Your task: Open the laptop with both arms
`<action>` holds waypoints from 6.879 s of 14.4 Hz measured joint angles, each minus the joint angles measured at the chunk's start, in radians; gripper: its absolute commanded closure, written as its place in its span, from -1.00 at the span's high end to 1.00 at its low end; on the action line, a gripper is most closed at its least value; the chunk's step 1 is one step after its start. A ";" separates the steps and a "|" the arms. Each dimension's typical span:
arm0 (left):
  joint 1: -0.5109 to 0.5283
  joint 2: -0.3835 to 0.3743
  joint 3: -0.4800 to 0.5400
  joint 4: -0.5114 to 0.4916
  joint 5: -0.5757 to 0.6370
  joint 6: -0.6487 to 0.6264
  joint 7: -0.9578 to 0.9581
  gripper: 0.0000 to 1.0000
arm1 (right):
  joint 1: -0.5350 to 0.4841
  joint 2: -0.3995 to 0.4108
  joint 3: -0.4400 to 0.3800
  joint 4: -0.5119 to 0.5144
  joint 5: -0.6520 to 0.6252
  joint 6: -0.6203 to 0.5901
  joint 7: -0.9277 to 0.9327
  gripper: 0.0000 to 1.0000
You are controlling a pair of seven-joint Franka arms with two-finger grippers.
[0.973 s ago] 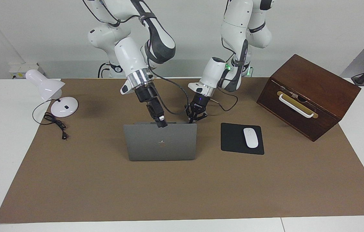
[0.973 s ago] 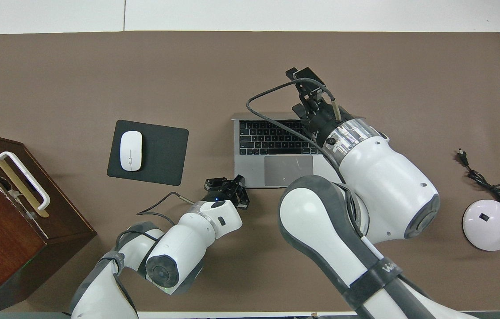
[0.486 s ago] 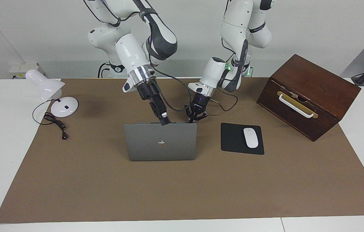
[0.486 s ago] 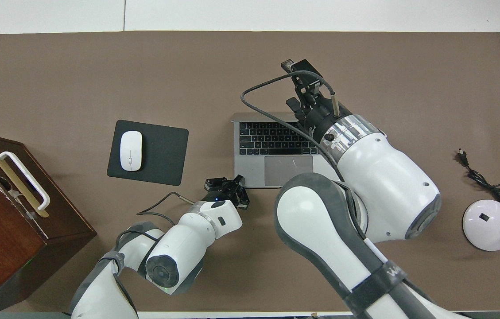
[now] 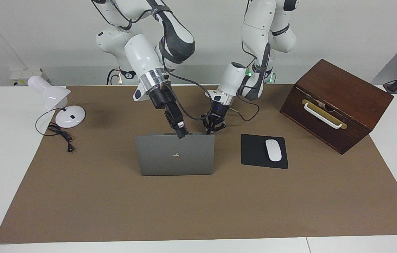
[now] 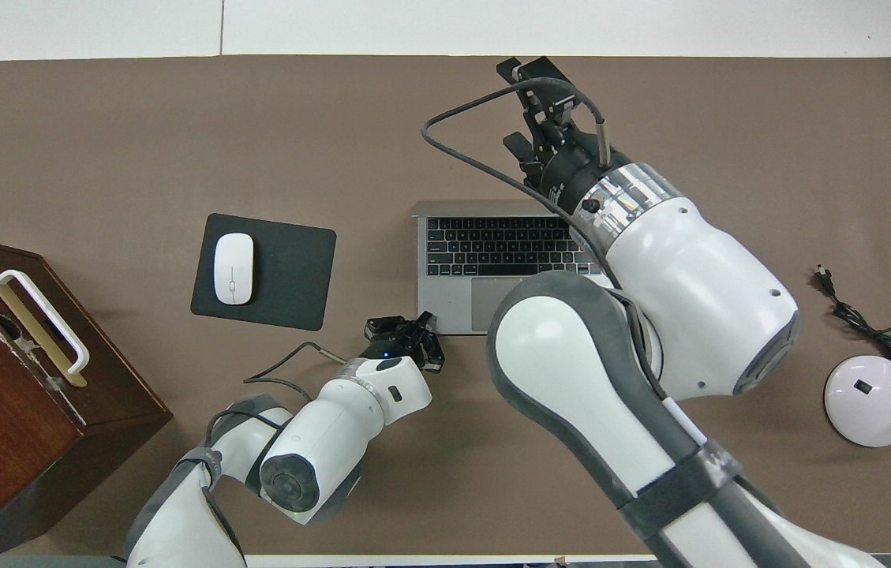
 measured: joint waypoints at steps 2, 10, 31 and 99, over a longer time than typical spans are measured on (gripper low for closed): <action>0.000 0.000 0.000 0.000 0.000 0.000 0.000 -1.00 | -0.043 0.012 -0.002 0.067 0.000 -0.080 0.000 1.00; -0.008 0.006 -0.001 0.009 -0.042 0.000 -0.001 -1.00 | -0.271 0.015 -0.008 0.231 -0.039 -0.474 -0.032 1.00; 0.036 -0.256 0.028 0.223 -0.059 -0.770 -0.248 -1.00 | -0.780 0.038 -0.016 0.502 -0.480 -1.490 -0.525 1.00; 0.748 -0.334 0.021 0.822 0.044 -1.864 0.226 1.00 | -0.746 -0.328 0.172 0.176 -1.115 -1.558 -0.574 1.00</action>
